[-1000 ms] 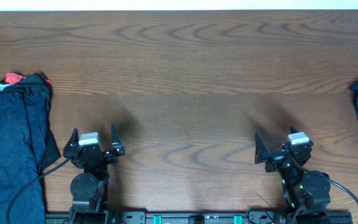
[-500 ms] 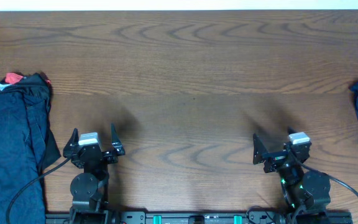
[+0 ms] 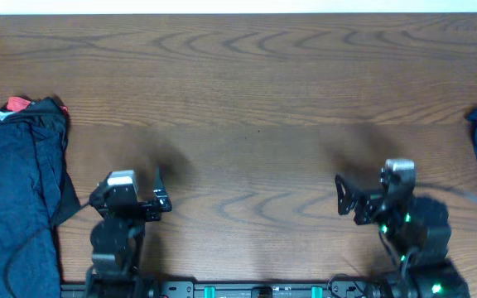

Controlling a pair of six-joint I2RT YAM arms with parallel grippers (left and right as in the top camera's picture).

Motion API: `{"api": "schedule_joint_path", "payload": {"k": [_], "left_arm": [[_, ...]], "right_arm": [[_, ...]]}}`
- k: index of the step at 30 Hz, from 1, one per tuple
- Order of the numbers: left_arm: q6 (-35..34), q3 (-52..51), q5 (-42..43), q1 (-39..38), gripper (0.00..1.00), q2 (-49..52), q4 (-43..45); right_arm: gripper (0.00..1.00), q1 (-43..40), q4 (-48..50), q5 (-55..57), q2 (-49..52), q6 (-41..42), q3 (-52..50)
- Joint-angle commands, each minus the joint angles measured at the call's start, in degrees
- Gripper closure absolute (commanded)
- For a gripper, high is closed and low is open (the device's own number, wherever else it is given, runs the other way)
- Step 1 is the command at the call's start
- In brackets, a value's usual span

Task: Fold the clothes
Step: 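Reach the left gripper to the clothes pile at the left edge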

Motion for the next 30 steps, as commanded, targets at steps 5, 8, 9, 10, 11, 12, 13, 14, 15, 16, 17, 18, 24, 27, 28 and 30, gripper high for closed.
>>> {"api": "schedule_joint_path", "payload": {"k": [5, 8, 9, 10, 11, 12, 13, 14, 15, 16, 17, 18, 24, 27, 28, 30], "left_arm": [[-2.8, 22.8, -0.2, -0.2, 0.02, 19.6, -10.2], [-3.1, 34.1, -0.1, -0.2, 0.02, 28.1, -18.8], [-3.1, 37.4, 0.5, -0.2, 0.02, 30.5, -21.9], [-3.1, 40.5, 1.6, -0.2, 0.02, 32.6, -24.8], [-3.1, 43.5, 2.1, -0.2, 0.02, 34.5, -27.4], [-3.2, 45.4, 2.2, -0.2, 0.02, 35.9, -28.8], [-3.5, 46.7, 3.4, -0.2, 0.02, 37.0, -29.7], [-3.5, 47.5, 5.5, -0.2, 0.02, 37.8, -30.6], [-3.5, 47.6, 7.3, -0.2, 0.02, 38.3, -30.9], [-3.5, 47.6, 7.6, -0.2, 0.02, 38.6, -30.9], [-3.5, 47.6, 7.5, -0.2, 0.02, 38.9, -30.9], [-3.5, 47.6, 7.5, -0.2, 0.02, 39.1, -31.0], [-5.2, 47.6, 6.4, -0.2, 0.07, 39.2, -32.3], [-11.0, 47.6, -1.3, 0.6, 0.02, 39.6, -32.9], [-12.0, 47.6, -3.3, 1.4, 0.02, 40.2, -32.9], [-12.4, 48.0, -4.1, 3.7, 0.02, 41.8, -33.3]], "right_arm": [[0.01, 0.6, -13.1, -5.3, 25.8, -3.9, 22.2], [0.01, 0.6, -21.0, -7.7, 34.9, -4.7, 29.8], [0.01, 0.6, -23.5, -8.0, 37.7, -4.8, 32.0], [0.01, 0.6, -25.5, -8.0, 39.8, -5.1, 33.6], [0.01, 0.6, -27.2, -8.0, 41.8, -5.8, 35.0], [0.01, 0.6, -28.1, -8.0, 43.2, -6.3, 35.8], [0.01, 0.6, -28.5, -8.0, 44.5, -6.3, 36.3], [0.01, 0.6, -28.5, -8.0, 45.1, -6.3, 36.3], [0.01, 0.6, -28.5, -8.0, 45.6, -6.3, 36.3], [0.01, 0.6, -28.5, -7.9, 45.7, -6.3, 36.3], [0.01, 0.6, -28.5, -7.9, 45.7, -6.4, 36.3], [0.01, 0.6, -28.4, -7.9, 45.6, -6.4, 36.3], [0.01, 0.6, -29.5, -7.9, 45.0, -7.1, 36.3], [0.01, 0.6, -30.7, -7.9, 45.1, -8.4, 36.3], [0.01, 0.6, -31.0, -7.9, 45.1, -8.4, 36.3], [0.01, 0.6, -31.6, -7.9, 45.1, -9.4, 36.3]]}}
